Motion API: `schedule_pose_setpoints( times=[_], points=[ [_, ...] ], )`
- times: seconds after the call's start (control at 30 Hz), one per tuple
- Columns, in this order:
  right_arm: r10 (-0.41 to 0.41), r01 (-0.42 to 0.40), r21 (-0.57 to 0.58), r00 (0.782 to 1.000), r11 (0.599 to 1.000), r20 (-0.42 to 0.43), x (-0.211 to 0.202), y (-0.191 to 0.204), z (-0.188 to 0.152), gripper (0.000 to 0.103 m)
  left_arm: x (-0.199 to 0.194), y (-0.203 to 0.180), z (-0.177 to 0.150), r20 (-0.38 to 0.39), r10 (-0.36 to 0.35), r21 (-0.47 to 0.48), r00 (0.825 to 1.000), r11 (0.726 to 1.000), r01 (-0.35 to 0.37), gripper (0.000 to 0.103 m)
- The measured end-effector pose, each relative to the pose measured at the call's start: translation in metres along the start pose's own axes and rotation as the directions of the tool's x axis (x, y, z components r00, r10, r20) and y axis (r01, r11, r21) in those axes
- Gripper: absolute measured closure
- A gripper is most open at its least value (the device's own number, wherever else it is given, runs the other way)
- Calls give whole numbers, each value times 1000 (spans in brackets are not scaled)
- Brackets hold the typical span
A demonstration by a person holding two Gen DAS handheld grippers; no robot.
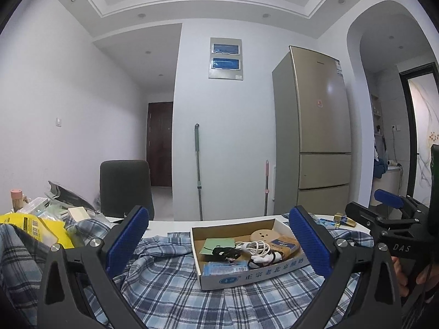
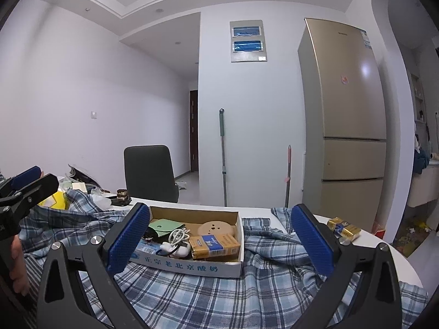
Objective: Organize soft objects
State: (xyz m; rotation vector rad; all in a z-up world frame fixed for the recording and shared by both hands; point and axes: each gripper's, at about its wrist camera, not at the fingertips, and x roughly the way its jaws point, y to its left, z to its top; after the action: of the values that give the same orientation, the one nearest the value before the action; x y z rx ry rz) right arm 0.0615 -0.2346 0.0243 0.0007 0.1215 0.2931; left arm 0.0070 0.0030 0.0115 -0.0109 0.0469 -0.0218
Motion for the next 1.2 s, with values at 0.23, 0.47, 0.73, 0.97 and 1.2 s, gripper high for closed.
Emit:
schedule_pose_setpoints(
  times=[0.23, 0.47, 0.73, 0.97, 1.2],
  points=[
    [2, -2, -18, 1000, 1000, 22, -5, 4, -3, 0, -5, -3, -1, 22, 9, 14, 1000, 1000, -9, 0],
    [-1, 1, -17, 1000, 1000, 9, -2, 3, -4, 0, -6, -6, -1, 24, 2, 29, 1000, 1000, -3, 0],
    [-3, 4, -21, 1000, 1000, 5, -2, 4, -4, 0, -8, 1, -1, 29, -13, 3, 999, 1000, 13, 0],
    [-6, 6, -15, 1000, 1000, 15, -3, 5, -4, 0, -5, 5, -1, 22, -1, -7, 1000, 1000, 2, 0],
    [-6, 6, -14, 1000, 1000, 18, -3, 4, -5, 0, -5, 5, -2, 19, 7, -3, 1000, 1000, -7, 0]
  ],
)
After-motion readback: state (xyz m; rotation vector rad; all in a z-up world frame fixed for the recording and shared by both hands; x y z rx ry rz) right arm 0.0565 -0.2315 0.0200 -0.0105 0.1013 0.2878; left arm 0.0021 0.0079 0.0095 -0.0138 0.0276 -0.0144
